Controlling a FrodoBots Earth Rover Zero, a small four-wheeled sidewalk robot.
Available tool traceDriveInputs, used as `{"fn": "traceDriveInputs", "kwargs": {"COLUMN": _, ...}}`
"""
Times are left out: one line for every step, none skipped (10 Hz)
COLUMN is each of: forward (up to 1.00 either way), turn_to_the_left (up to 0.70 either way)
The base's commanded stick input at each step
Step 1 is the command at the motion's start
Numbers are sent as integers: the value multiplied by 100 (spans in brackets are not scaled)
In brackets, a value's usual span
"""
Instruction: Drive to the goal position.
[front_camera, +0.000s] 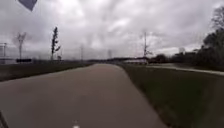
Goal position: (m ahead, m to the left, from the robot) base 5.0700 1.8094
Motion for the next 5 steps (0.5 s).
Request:
{"fn": "traceDriveInputs", "kwargs": {"forward": 70, "turn_to_the_left": 0}}
{"fn": "traceDriveInputs", "kwargs": {"forward": 70, "turn_to_the_left": 0}}
{"fn": "traceDriveInputs", "kwargs": {"forward": 70, "turn_to_the_left": 0}}
{"fn": "traceDriveInputs", "kwargs": {"forward": 70, "turn_to_the_left": 0}}
{"fn": "traceDriveInputs", "kwargs": {"forward": 70, "turn_to_the_left": 0}}
